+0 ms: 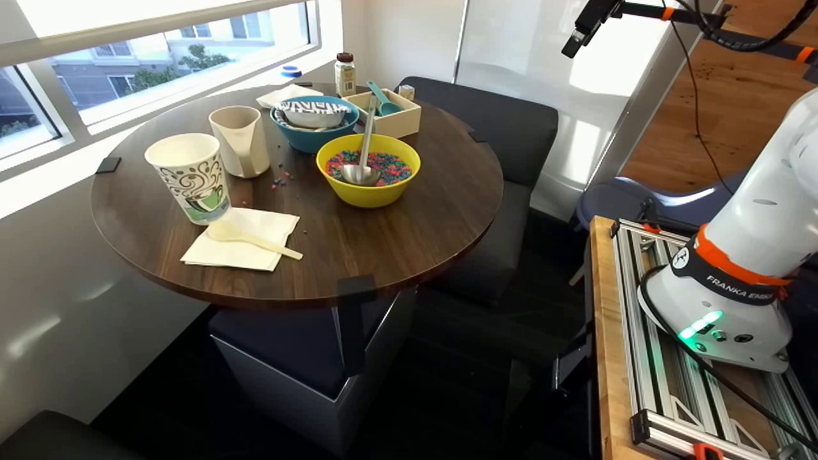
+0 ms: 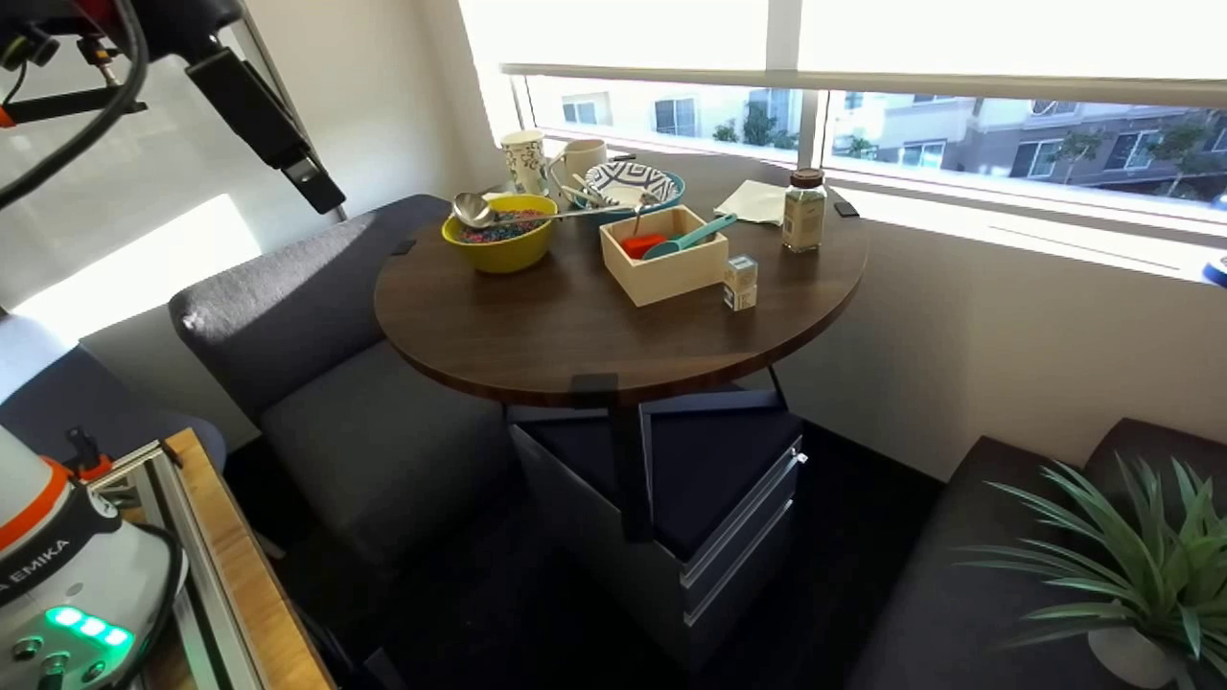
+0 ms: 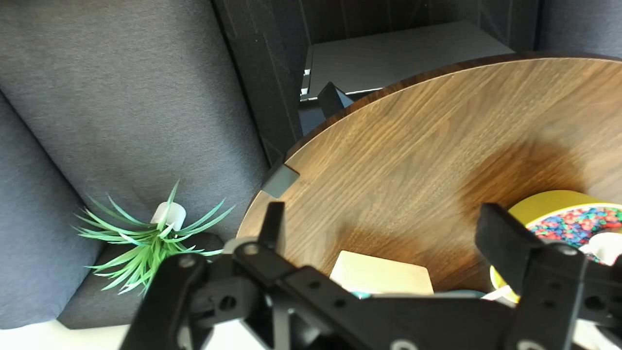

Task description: Use the white spoon to place cereal from the yellow bowl into the black and white bowl.

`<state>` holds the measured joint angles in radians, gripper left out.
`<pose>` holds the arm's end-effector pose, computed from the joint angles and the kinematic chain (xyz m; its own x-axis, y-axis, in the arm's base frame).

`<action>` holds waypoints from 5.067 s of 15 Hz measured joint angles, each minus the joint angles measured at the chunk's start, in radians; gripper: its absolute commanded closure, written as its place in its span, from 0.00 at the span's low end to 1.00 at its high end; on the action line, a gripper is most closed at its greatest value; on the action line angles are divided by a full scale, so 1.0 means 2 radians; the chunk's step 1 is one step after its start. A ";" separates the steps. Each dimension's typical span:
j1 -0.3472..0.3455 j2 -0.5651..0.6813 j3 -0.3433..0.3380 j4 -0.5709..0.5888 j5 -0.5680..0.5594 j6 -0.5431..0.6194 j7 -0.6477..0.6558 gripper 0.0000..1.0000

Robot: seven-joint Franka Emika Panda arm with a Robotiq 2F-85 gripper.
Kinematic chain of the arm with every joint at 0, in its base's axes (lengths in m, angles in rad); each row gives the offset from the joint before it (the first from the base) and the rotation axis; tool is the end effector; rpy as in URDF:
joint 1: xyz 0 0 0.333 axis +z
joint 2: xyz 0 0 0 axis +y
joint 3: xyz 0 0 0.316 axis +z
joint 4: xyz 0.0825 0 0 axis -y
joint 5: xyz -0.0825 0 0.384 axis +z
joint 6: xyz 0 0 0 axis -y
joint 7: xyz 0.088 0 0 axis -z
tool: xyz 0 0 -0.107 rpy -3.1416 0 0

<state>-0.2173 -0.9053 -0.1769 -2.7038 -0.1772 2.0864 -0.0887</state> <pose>0.2843 -0.1312 0.5046 0.9453 -0.1761 0.2745 -0.1991 -0.9783 0.0581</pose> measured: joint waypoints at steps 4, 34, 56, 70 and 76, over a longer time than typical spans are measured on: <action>0.000 0.000 0.000 0.000 0.000 0.000 0.000 0.00; 0.185 0.402 0.263 0.213 0.024 0.126 0.252 0.00; 0.206 0.473 0.243 0.274 -0.033 0.140 0.311 0.00; 0.256 0.622 0.158 0.345 -0.057 0.291 0.316 0.00; 0.286 0.657 0.120 0.366 -0.057 0.343 0.302 0.00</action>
<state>0.3541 0.4078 0.0627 -1.9720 -0.2912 2.7726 0.5154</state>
